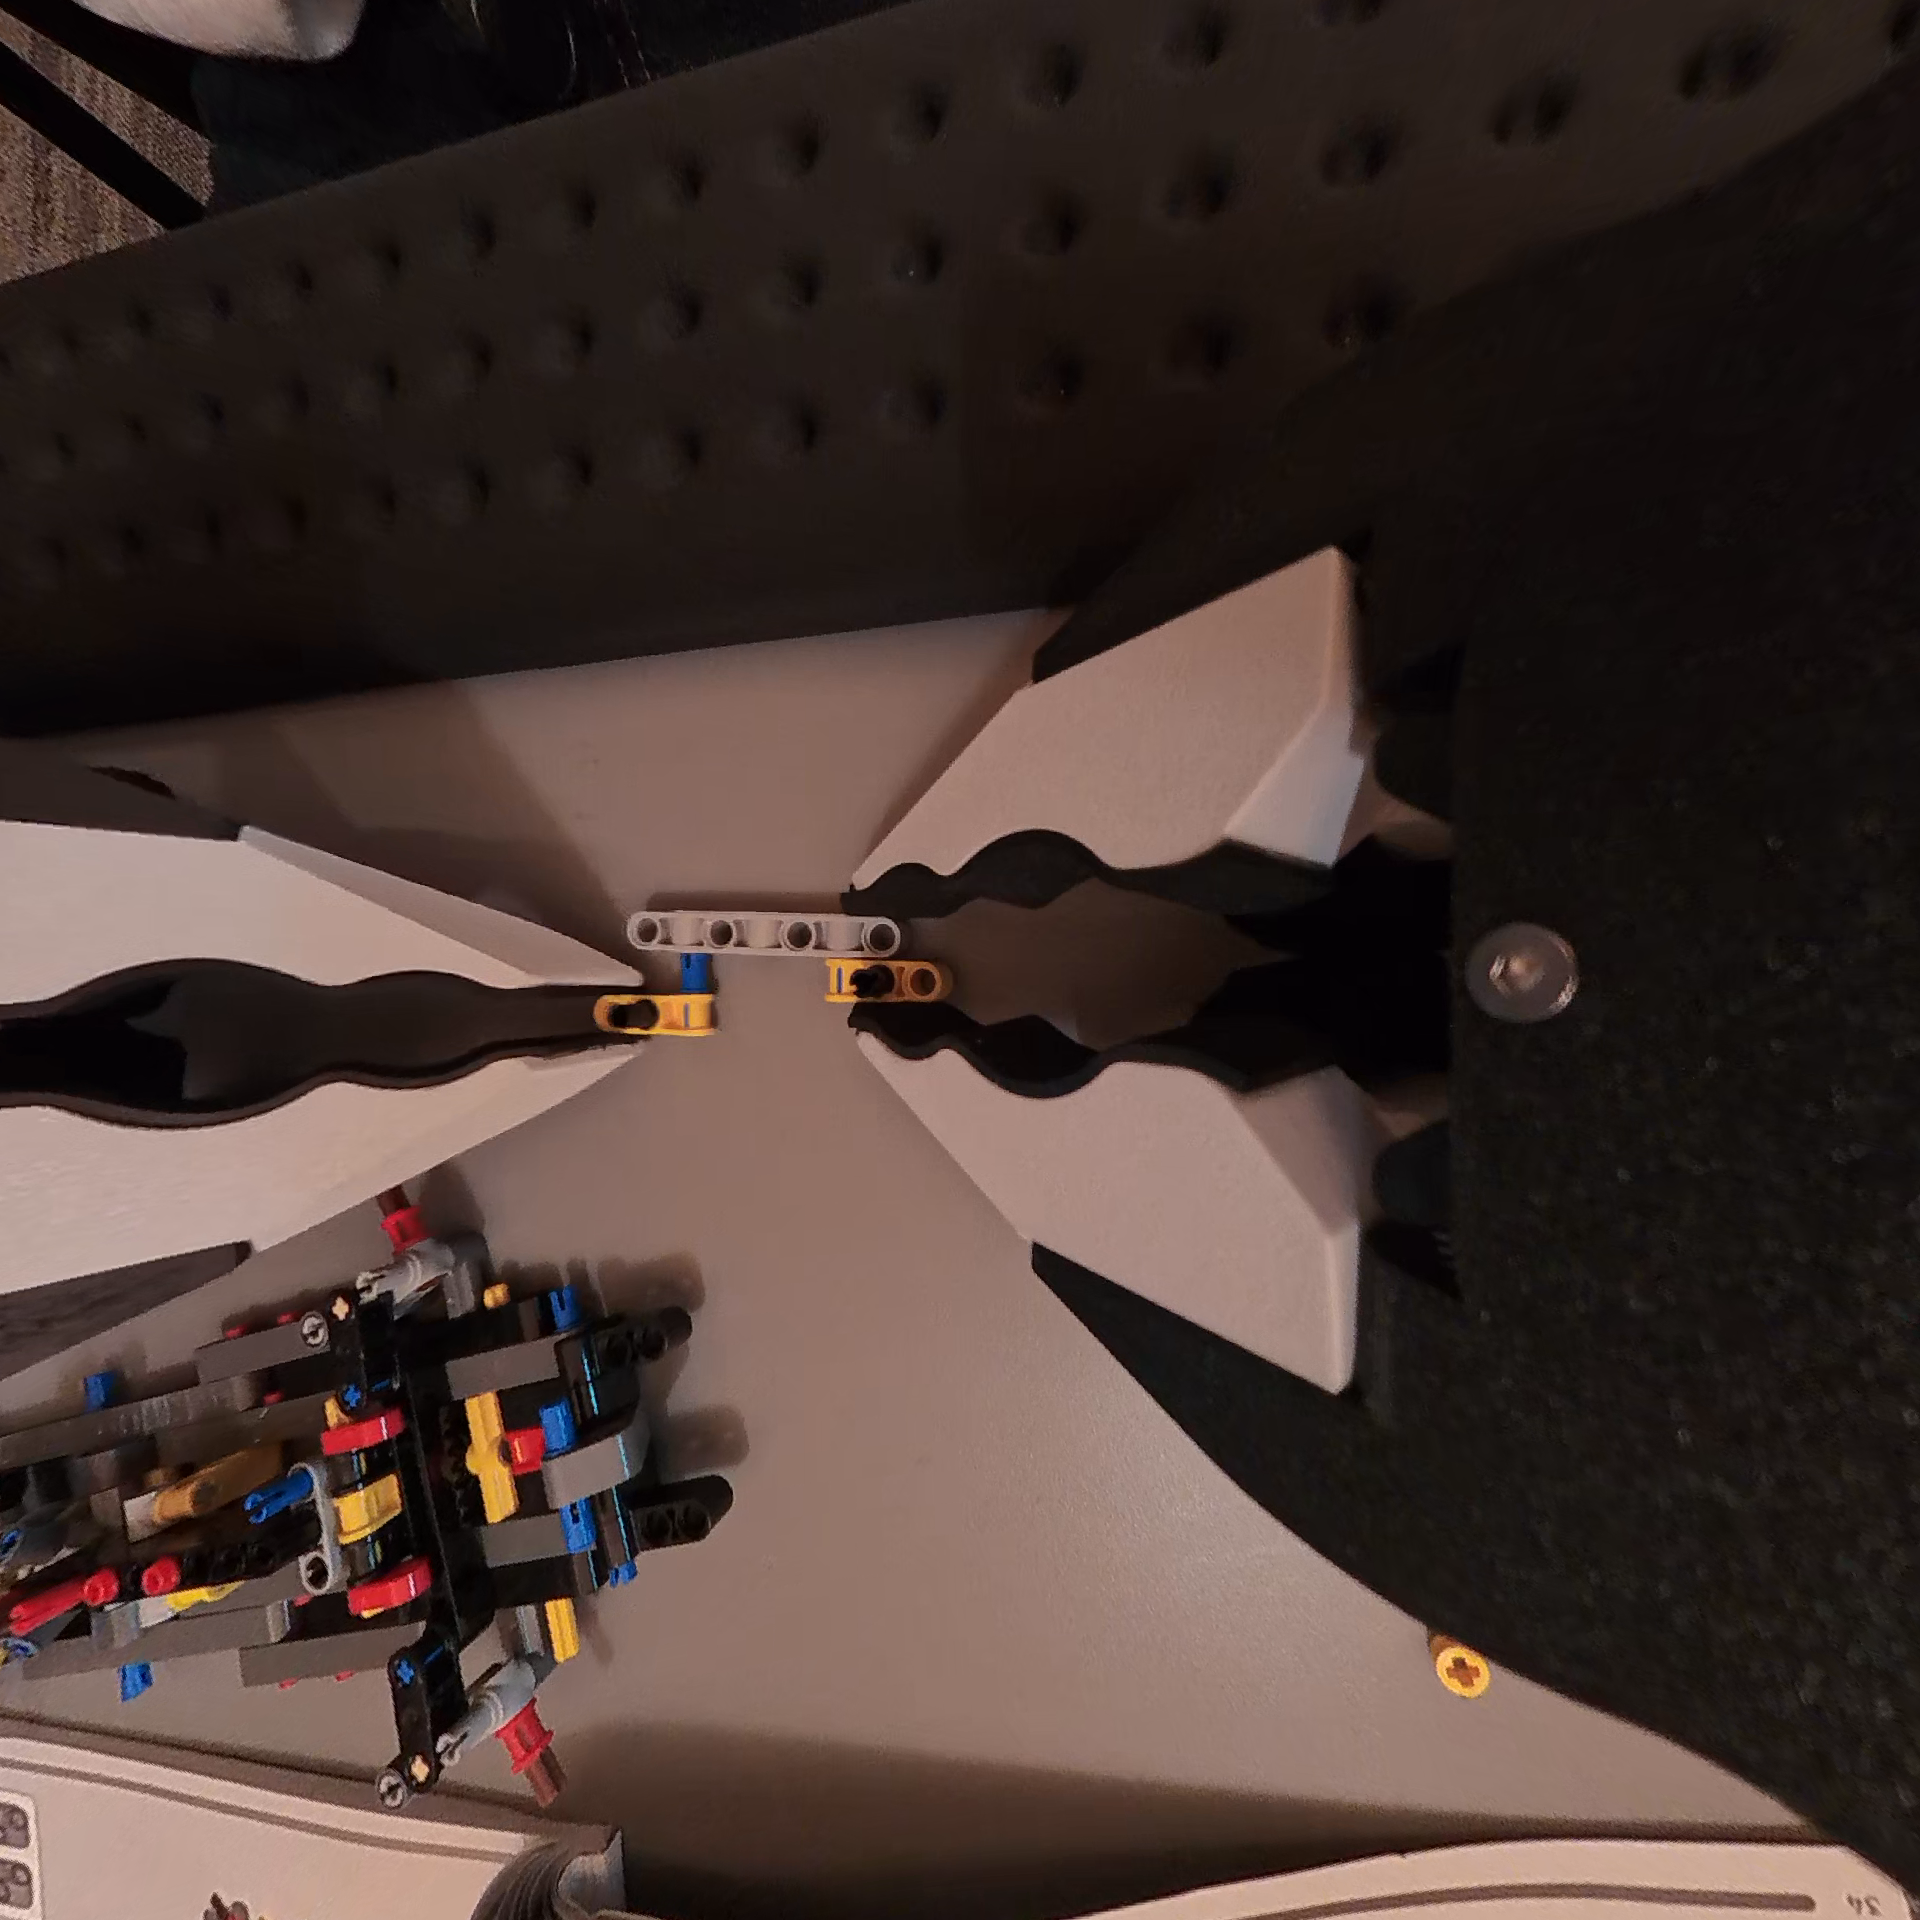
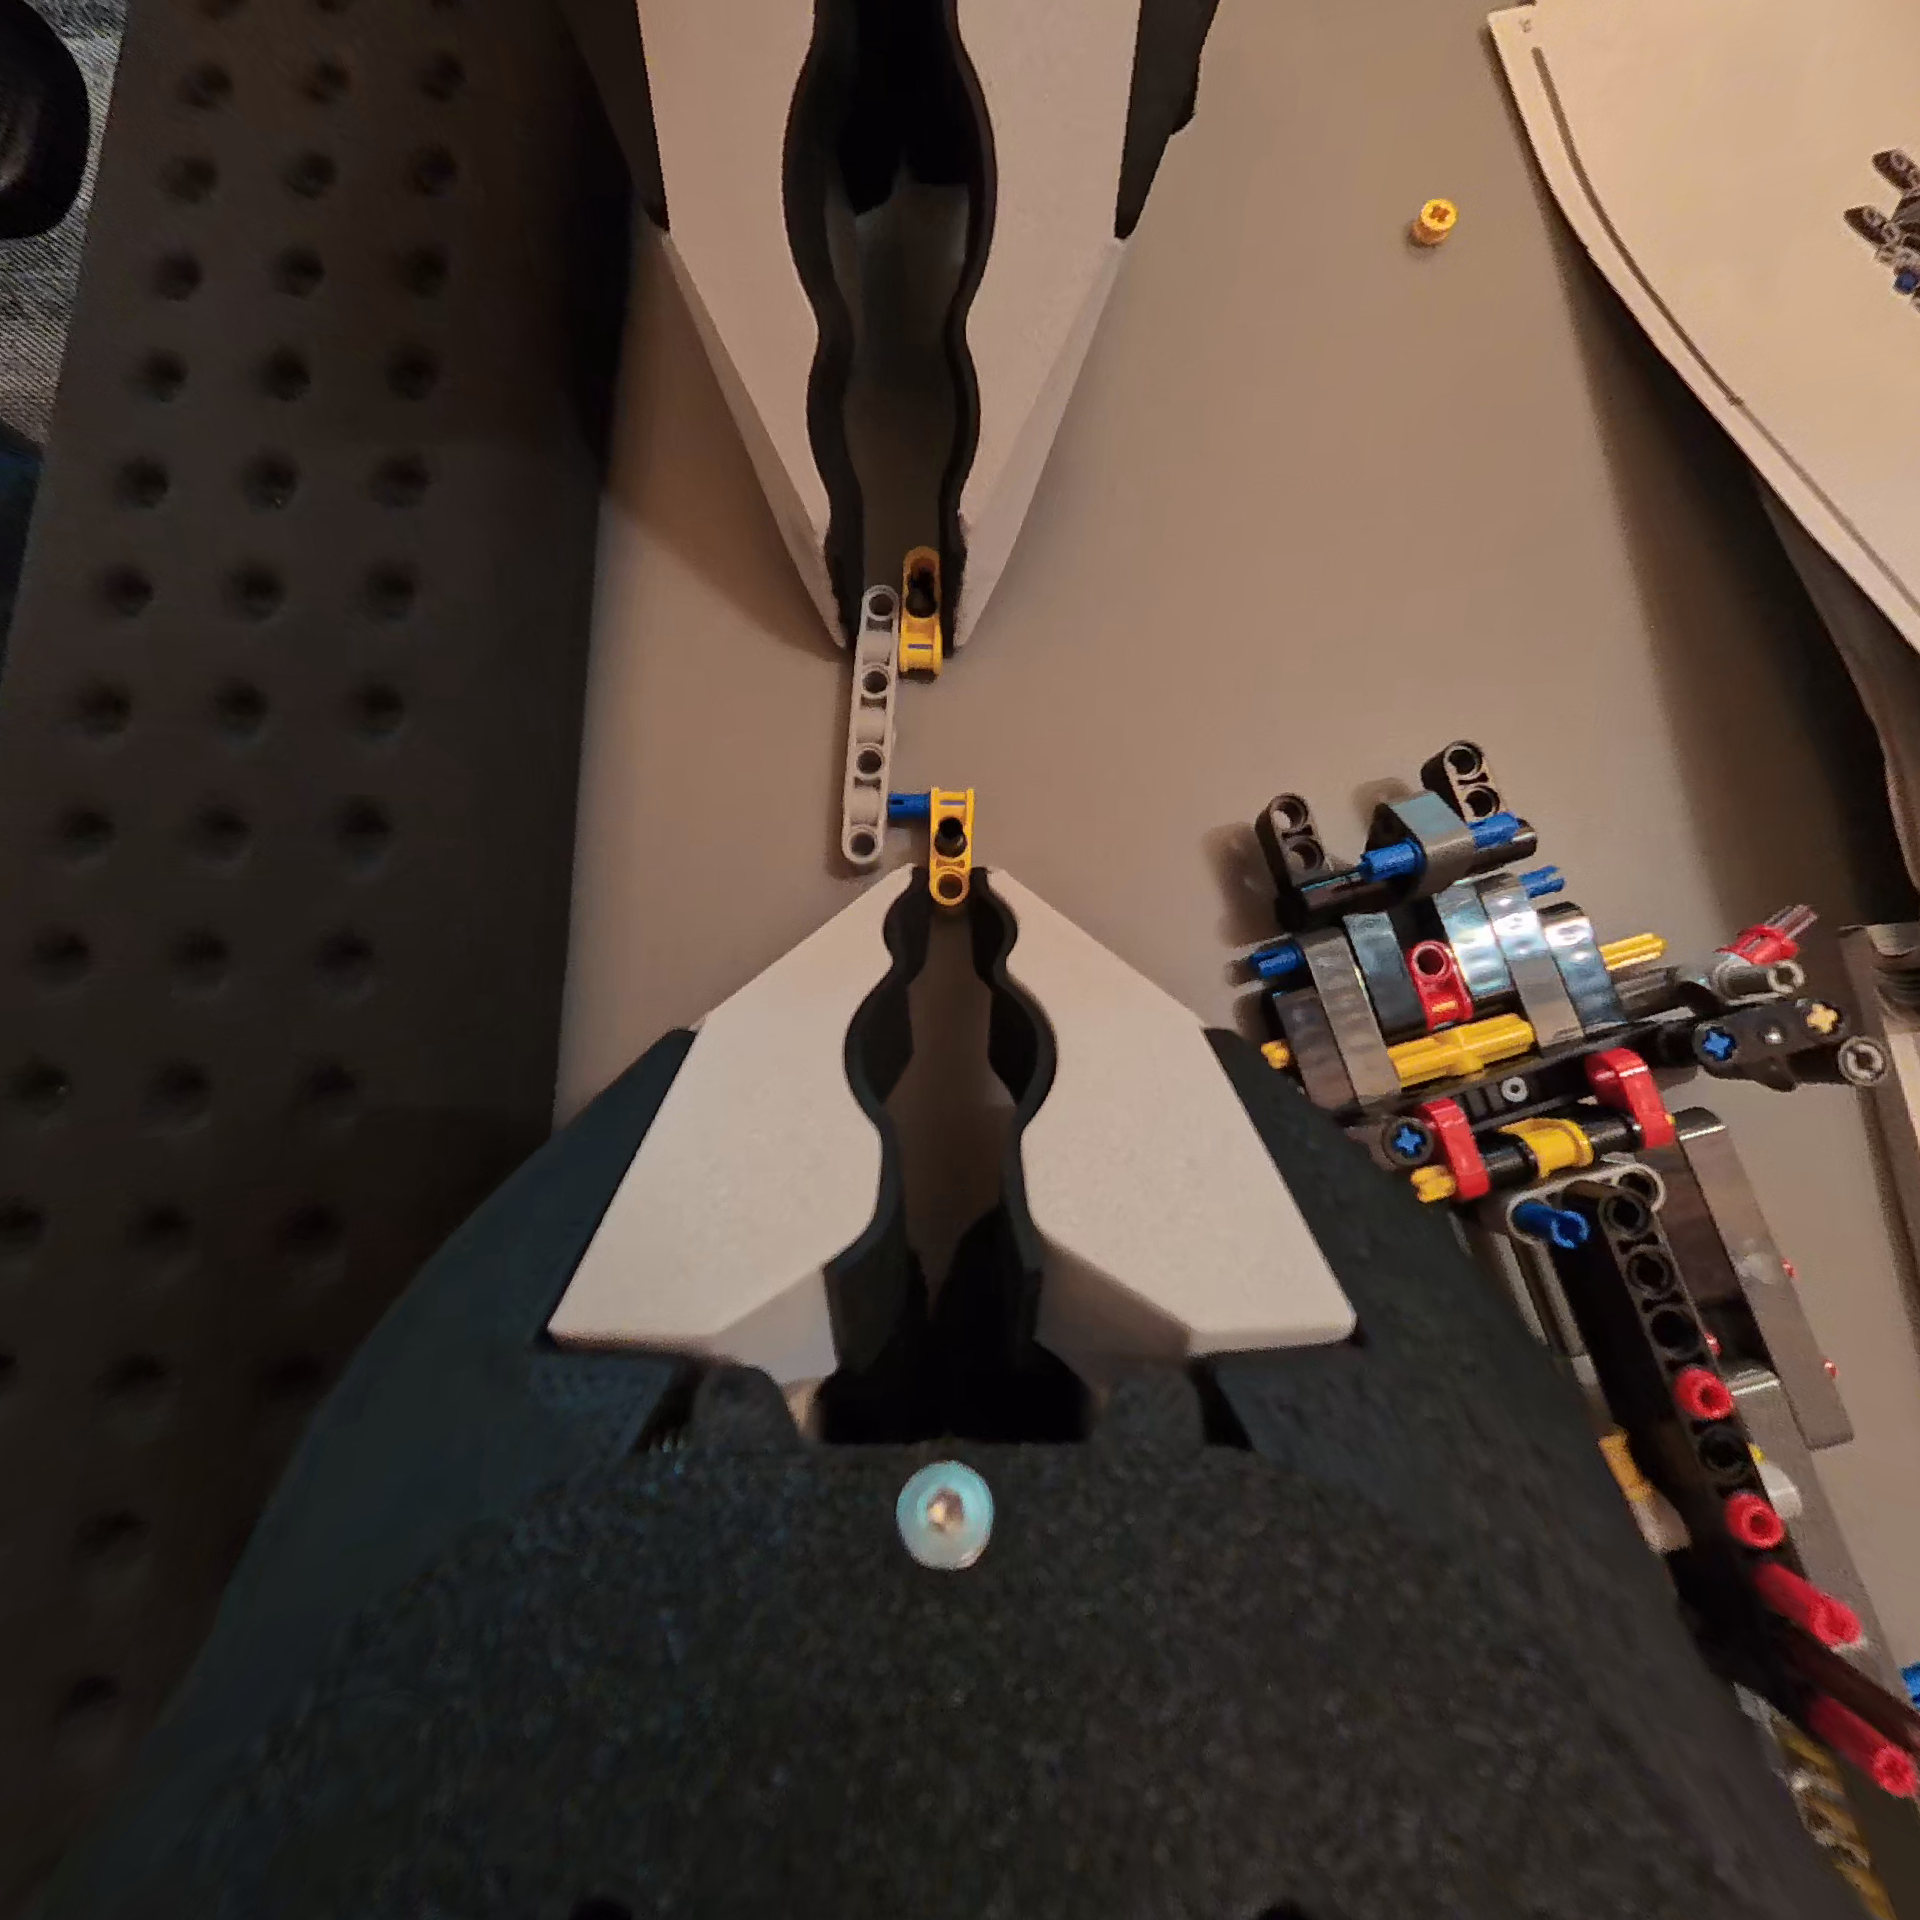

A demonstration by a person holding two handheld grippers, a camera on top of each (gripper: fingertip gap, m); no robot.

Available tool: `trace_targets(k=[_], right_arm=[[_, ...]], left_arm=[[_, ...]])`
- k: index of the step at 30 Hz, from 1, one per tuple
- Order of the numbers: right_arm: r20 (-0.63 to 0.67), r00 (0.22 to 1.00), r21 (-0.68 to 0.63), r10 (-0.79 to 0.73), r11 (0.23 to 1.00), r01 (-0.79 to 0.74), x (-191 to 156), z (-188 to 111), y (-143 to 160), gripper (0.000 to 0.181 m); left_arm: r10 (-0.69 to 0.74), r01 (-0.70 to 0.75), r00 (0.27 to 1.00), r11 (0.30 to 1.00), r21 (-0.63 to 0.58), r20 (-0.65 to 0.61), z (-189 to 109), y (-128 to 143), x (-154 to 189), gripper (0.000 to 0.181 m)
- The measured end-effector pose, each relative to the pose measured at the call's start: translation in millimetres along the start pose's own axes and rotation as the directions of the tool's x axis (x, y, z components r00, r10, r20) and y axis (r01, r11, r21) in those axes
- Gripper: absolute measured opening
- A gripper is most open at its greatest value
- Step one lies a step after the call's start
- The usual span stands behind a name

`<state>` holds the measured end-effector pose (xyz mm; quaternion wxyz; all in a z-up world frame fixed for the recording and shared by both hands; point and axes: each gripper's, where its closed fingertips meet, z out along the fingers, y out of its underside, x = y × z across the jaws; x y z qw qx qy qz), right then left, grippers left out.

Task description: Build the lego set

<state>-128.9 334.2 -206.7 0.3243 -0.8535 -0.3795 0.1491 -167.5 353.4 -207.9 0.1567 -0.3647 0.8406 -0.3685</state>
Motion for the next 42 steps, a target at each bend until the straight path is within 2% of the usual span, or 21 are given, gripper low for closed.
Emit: trace_targets(k=[18, 27, 31, 36, 42], right_arm=[[0.068, 0.997, 0.002, 0.044, 0.999, -0.044, -6, -4, 4, 0.009], [0.046, 0.998, 0.005, 0.032, 0.999, -0.032, -5, -1, -1, 0.037], [0.025, 1.000, -0.005, 0.018, 1.000, -0.018, -7, 4, -6, 0.035], [-0.017, 1.000, -0.013, 0.003, 1.000, -0.004, -5, 7, -8, 0.024], [-0.044, 0.999, -0.011, 0.004, 1.000, -0.004, -6, 7, -8, 0.023]], left_arm=[[0.011, -0.010, 0.999, 1.000, -0.002, 0.036, 1, 0, -3, 0.015], [0.026, -0.026, 0.999, 1.000, -0.001, 0.037, 0, 0, -3, 0.015], [0.023, -0.023, 0.999, 1.000, -0.001, 0.034, 1, 0, -3, 0.015], [0.022, -0.022, 0.999, 1.000, -0.001, 0.033, 1, 0, -3, 0.015], [0.035, -0.035, 0.998, 0.999, -0.007, 0.043, 1, -1, -3, 0.015]])
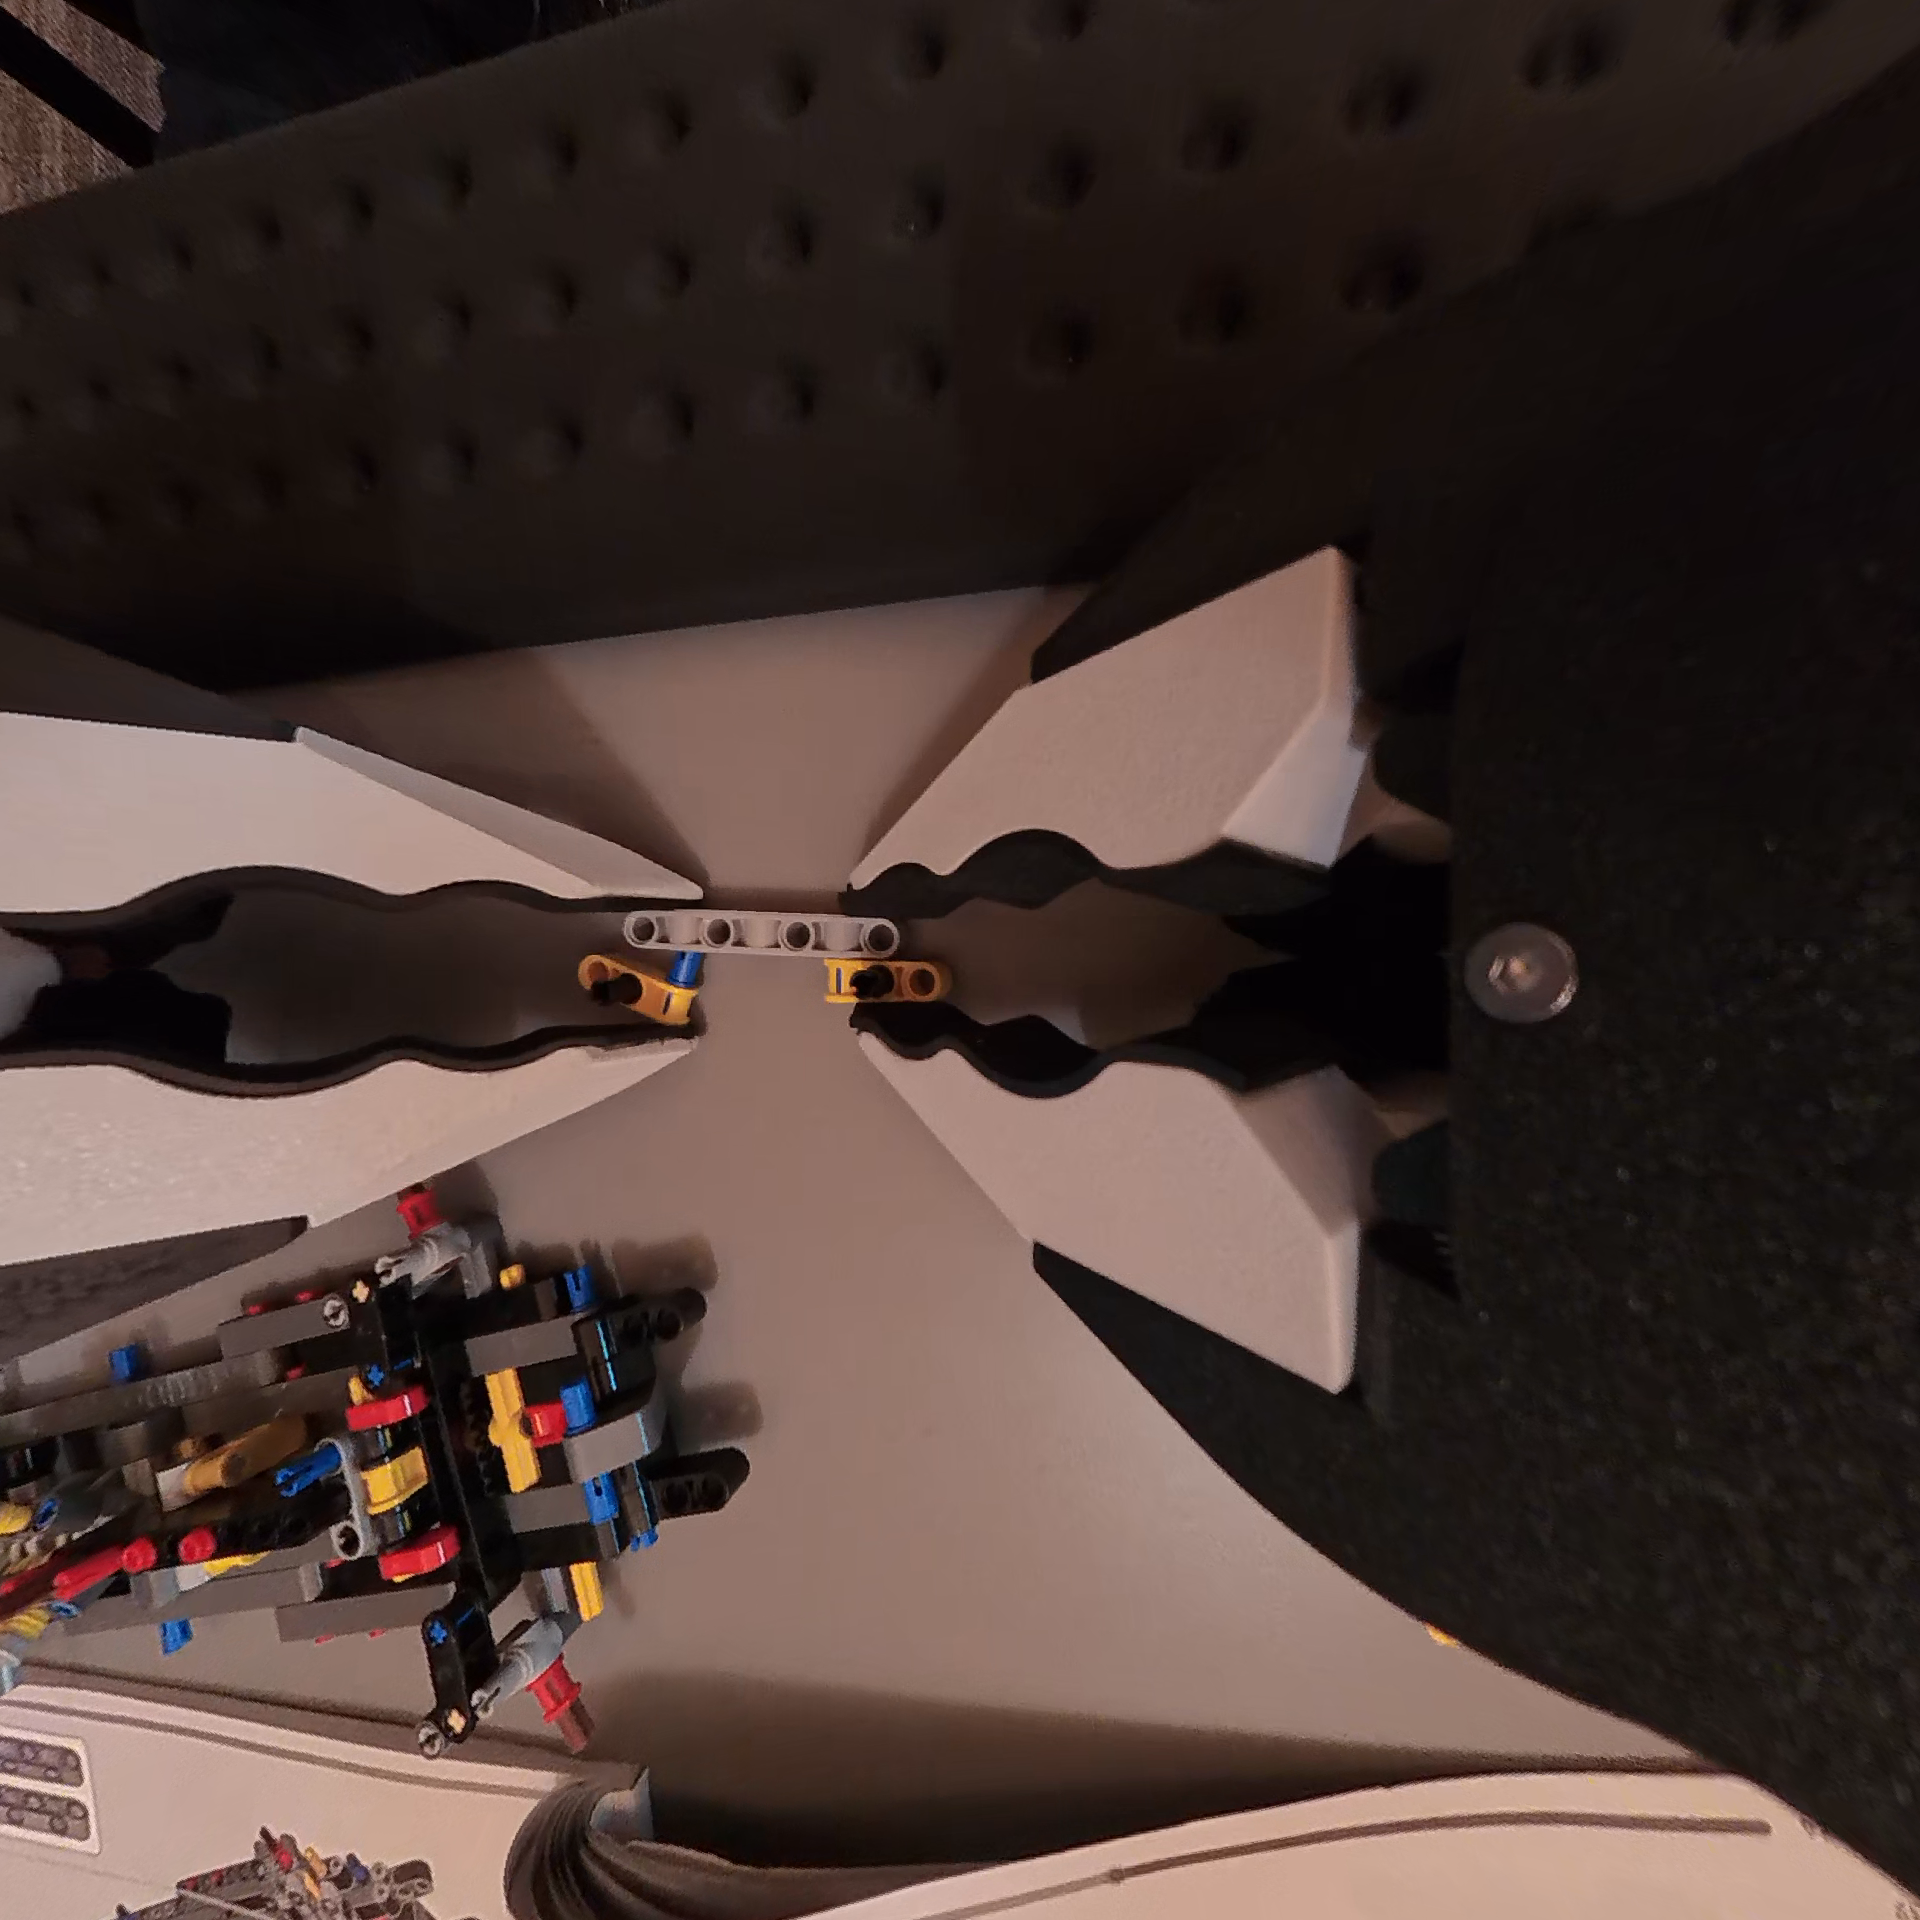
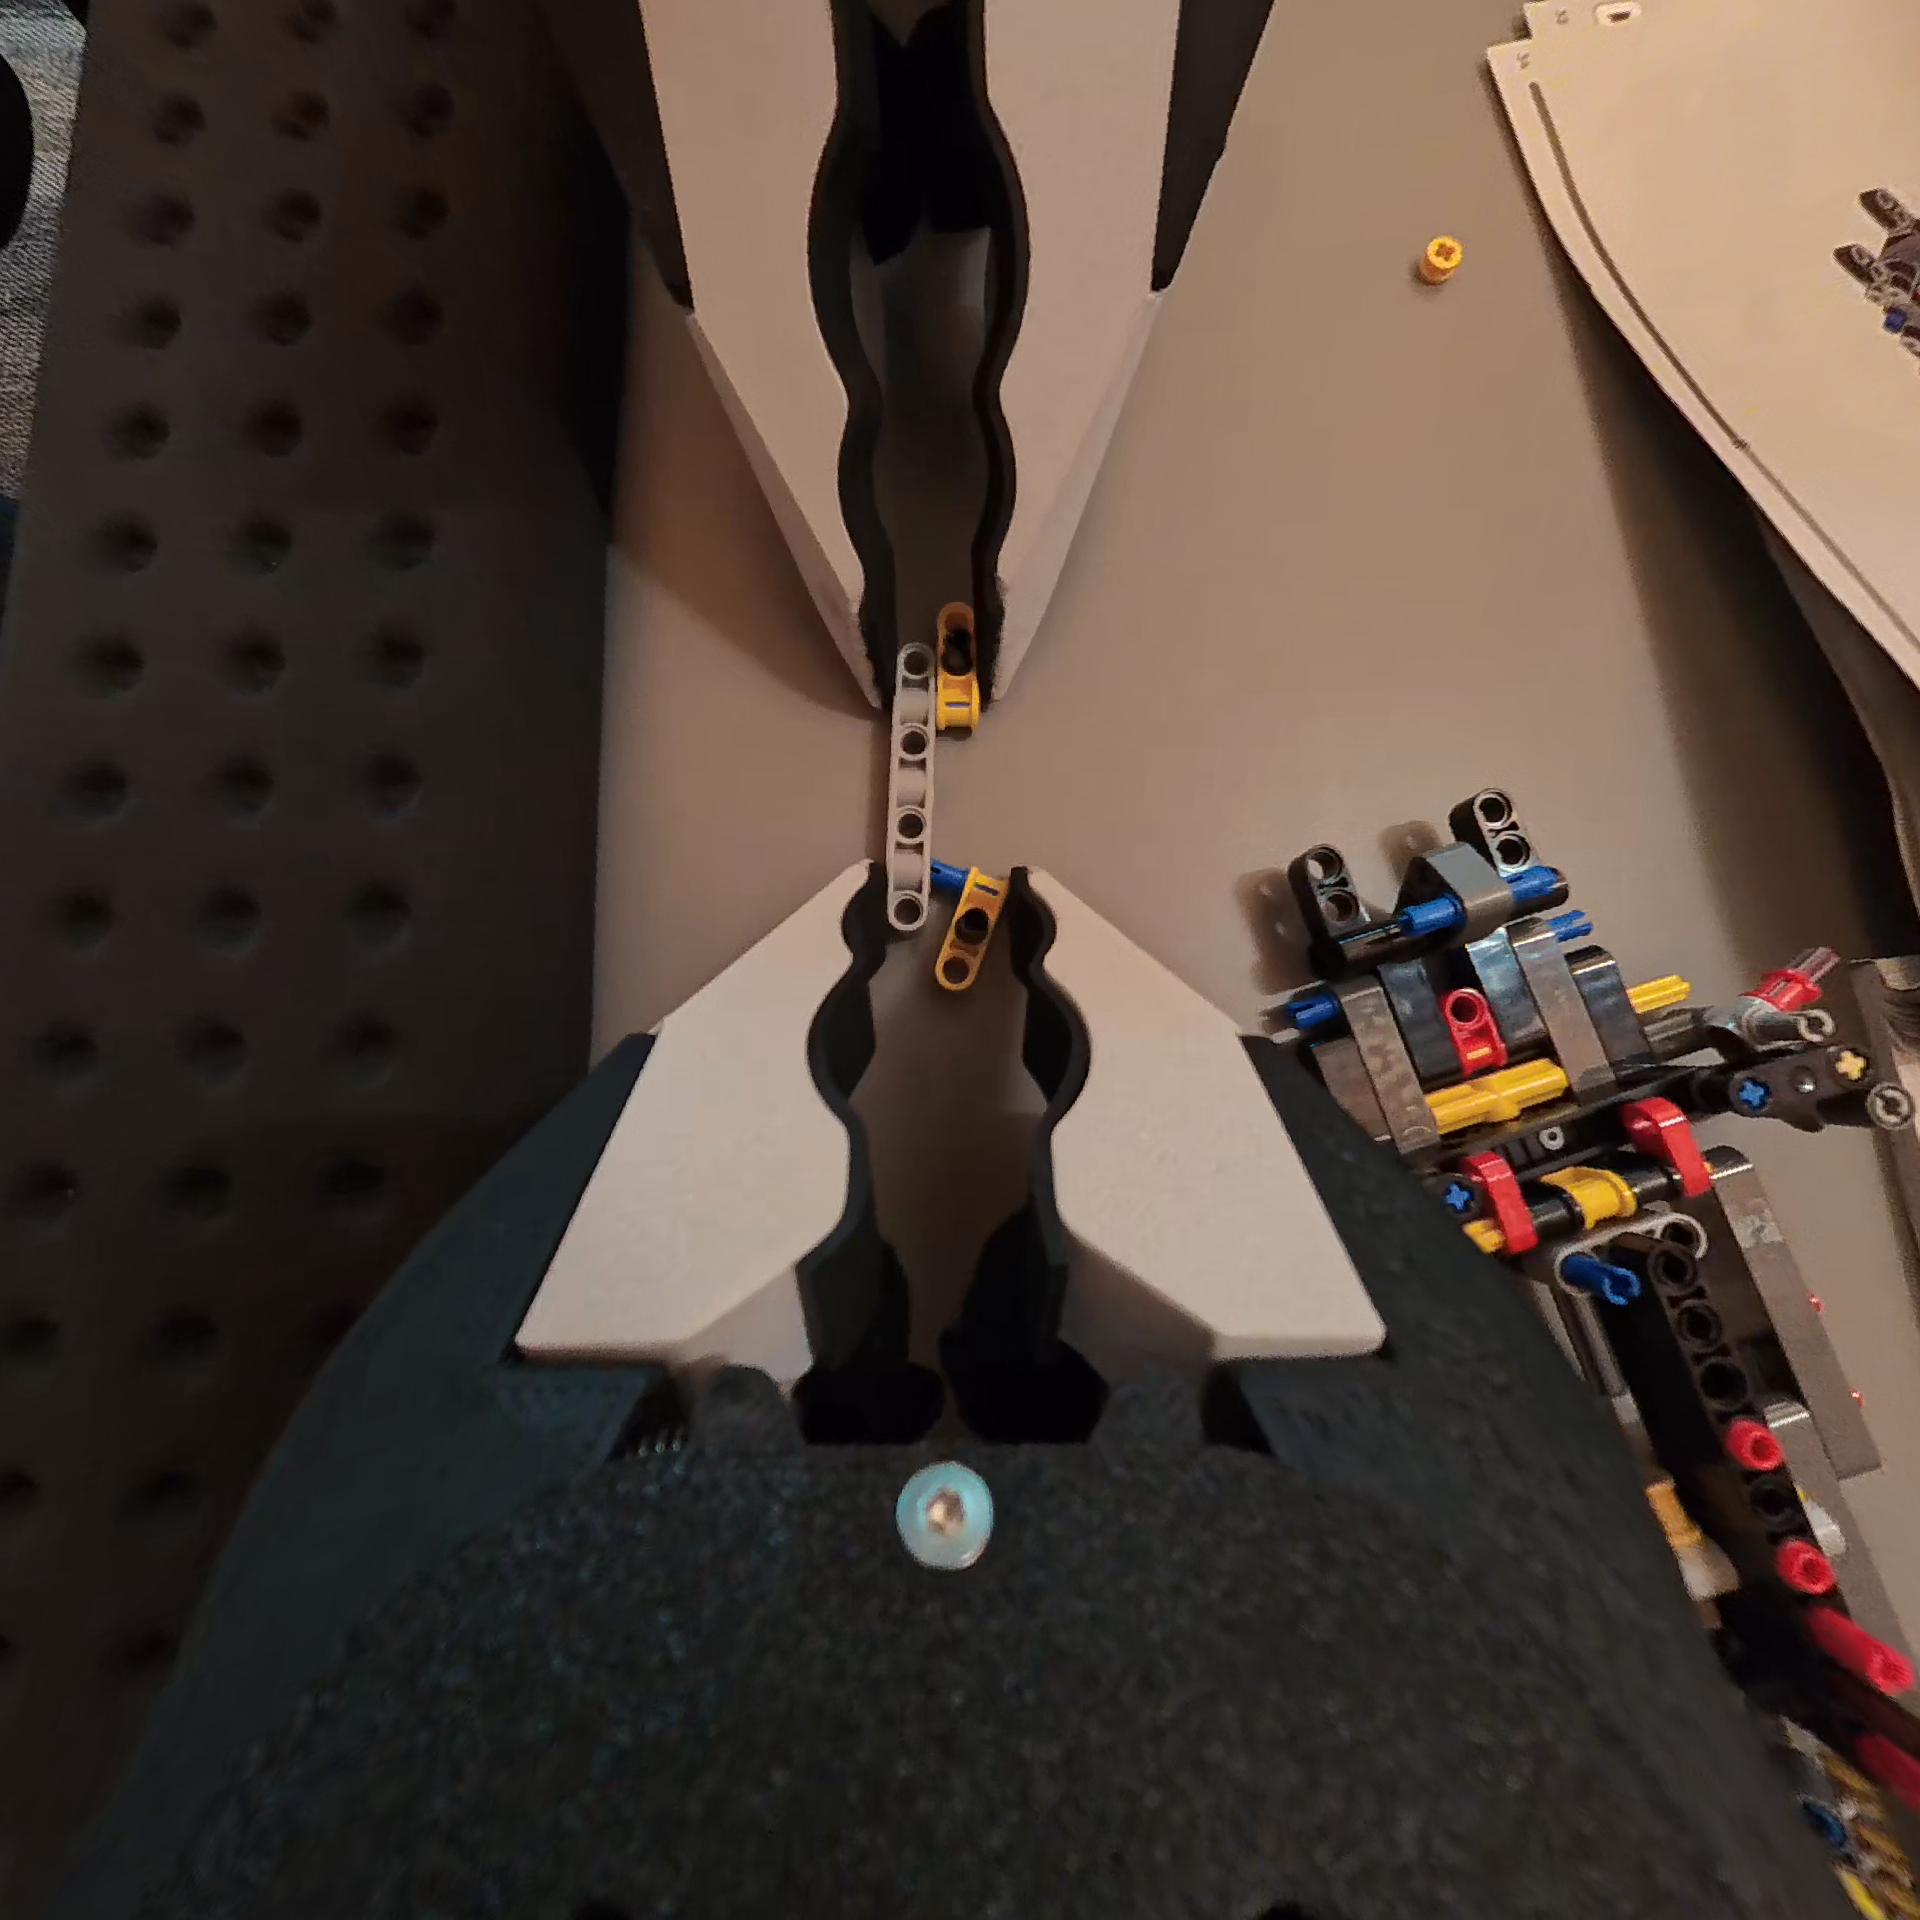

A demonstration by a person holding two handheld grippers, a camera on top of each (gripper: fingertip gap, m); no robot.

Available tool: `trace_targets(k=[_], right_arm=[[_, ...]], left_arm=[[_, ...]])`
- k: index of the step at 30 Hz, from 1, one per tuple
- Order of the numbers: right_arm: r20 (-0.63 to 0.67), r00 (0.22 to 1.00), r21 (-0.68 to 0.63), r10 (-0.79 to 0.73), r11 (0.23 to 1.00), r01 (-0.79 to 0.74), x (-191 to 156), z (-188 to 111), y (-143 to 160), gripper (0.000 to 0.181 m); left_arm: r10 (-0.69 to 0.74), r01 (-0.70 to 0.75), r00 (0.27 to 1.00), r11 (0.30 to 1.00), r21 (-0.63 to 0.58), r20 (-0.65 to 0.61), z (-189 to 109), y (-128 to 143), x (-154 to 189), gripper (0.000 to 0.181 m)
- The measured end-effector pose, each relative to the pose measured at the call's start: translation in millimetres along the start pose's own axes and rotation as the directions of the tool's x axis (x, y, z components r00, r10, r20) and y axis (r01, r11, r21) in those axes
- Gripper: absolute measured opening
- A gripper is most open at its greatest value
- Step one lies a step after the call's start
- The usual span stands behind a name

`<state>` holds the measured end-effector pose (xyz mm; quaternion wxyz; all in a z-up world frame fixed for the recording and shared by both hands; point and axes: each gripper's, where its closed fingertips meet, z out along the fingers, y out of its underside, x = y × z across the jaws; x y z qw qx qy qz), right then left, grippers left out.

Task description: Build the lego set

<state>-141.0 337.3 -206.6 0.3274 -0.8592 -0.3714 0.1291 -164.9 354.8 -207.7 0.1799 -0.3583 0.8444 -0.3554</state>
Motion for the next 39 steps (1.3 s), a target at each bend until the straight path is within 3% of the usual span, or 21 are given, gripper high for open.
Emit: trace_targets(k=[6, 17, 24, 27, 31, 39], right_arm=[[0.002, 0.997, 0.044, -0.083, 0.996, 0.083, -2.6, 0.4, -2.5, 0.023], [0.011, 1.000, 0.006, 0.021, 1.000, -0.021, -2.3, 0.3, 0.6, 0.022], [0.051, 0.998, -0.022, -0.026, 0.999, 0.027, -4.5, 0.0, 1.0, 0.023], [0.096, 0.995, -0.001, 0.026, 1.000, -0.026, -5.1, 0.5, -0.4, 0.023], [0.043, 0.999, 0.011, 0.018, 1.000, -0.018, -2.2, 0.1, 0.0, 0.023], [0.069, 0.998, 0.009, 0.000, 1.000, -0.001, -3.5, -3.1, 3.1, 0.022]], left_arm=[[0.031, -0.031, 0.999, 1.000, -0.001, 0.011, -0.1, -0.5, -0.1, 0.015], [0.048, -0.047, 0.999, 0.999, -0.014, 0.027, -0.1, -0.5, 2.7, 0.015], [0.026, -0.026, 1.000, 1.000, -0.009, -0.016, 1.3, -1.4, 4.3, 0.015], [0.028, -0.029, 0.999, 0.999, -0.016, -0.025, 1.7, -1.7, 4.5, 0.015], [0.036, -0.036, 0.999, 0.999, -0.013, 0.008, 1.1, -1.3, 3.0, 0.014], [0.038, -0.038, 0.999, 0.999, -0.006, -0.002, 0.6, -0.8, 3.4, 0.015]])
